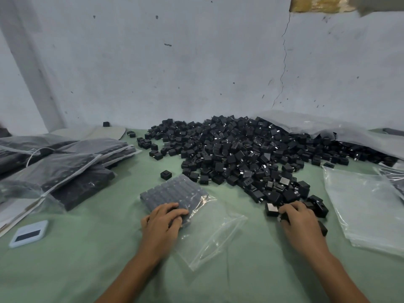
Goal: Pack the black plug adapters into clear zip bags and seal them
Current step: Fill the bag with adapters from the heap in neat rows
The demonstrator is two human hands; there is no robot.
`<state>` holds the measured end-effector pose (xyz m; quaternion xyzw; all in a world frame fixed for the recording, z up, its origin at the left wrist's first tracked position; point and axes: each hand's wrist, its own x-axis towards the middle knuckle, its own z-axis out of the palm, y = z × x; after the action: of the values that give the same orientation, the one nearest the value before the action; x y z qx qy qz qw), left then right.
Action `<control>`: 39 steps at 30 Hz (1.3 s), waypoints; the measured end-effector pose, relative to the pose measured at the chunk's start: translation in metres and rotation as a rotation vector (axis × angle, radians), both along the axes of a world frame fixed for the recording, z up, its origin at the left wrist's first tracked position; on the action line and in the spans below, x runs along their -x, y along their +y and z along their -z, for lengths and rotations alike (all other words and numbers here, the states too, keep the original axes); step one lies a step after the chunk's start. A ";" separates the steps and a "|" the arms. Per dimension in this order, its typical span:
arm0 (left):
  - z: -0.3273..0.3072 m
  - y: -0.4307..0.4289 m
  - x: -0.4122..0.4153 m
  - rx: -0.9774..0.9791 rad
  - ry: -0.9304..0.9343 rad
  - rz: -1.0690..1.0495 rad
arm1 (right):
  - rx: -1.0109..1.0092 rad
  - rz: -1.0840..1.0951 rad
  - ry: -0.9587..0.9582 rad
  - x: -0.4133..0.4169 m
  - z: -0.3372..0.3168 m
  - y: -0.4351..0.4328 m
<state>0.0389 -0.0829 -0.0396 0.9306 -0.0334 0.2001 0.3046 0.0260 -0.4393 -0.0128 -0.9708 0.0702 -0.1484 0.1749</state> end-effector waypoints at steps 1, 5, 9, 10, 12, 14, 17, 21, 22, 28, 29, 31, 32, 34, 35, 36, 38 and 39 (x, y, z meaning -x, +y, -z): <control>0.000 0.000 0.000 0.003 0.003 -0.001 | -0.010 -0.002 -0.004 0.001 -0.001 0.000; 0.000 0.000 0.000 -0.008 0.007 -0.007 | -0.067 -0.006 -0.048 0.003 -0.002 -0.001; 0.000 -0.001 0.000 -0.022 0.010 -0.009 | -0.116 0.001 -0.134 0.005 -0.006 0.003; 0.000 -0.001 0.000 -0.022 0.009 -0.010 | -0.140 0.000 -0.143 0.006 -0.008 0.004; -0.001 -0.001 0.001 -0.021 0.005 -0.012 | -0.238 -0.018 -0.171 0.007 -0.012 0.007; -0.001 -0.001 0.000 -0.018 0.005 -0.011 | -0.395 -0.035 -0.194 0.008 -0.014 0.010; 0.000 -0.001 0.000 -0.021 0.006 -0.006 | -0.725 -0.029 -0.139 0.010 -0.018 0.012; 0.000 -0.001 0.000 -0.018 0.001 -0.005 | -1.213 -0.120 -0.008 0.015 -0.019 0.018; 0.000 -0.001 -0.001 -0.019 0.001 -0.006 | -1.267 -0.138 0.015 0.017 -0.019 0.019; 0.000 -0.001 0.000 -0.014 0.006 -0.015 | -1.529 -0.124 0.040 0.019 -0.019 0.021; 0.000 -0.001 0.000 -0.011 0.005 -0.013 | -1.635 -0.137 0.045 0.018 -0.020 0.021; -0.001 -0.001 0.000 -0.008 0.011 -0.009 | -1.807 -0.178 0.078 0.018 -0.024 0.022; -0.001 -0.001 0.000 -0.007 0.013 -0.009 | -1.848 -0.200 0.102 0.018 -0.026 0.022; -0.001 -0.001 0.000 0.000 0.014 -0.007 | -1.872 -0.244 0.142 0.019 -0.030 0.024; -0.001 -0.001 0.001 0.004 0.013 -0.005 | -1.875 -0.264 0.153 0.020 -0.030 0.025; -0.001 -0.001 0.001 0.005 0.012 -0.002 | -1.866 -0.281 0.165 0.021 -0.030 0.025; -0.001 -0.001 0.001 0.003 0.015 0.000 | -1.750 -0.318 0.223 0.025 -0.028 0.027; -0.001 -0.001 0.001 0.000 0.018 -0.001 | -1.623 -0.334 0.277 0.029 -0.027 0.028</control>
<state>0.0379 -0.0844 -0.0385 0.9324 -0.0300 0.1919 0.3048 -0.0034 -0.4112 0.0139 -0.5508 0.0315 0.0966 0.8284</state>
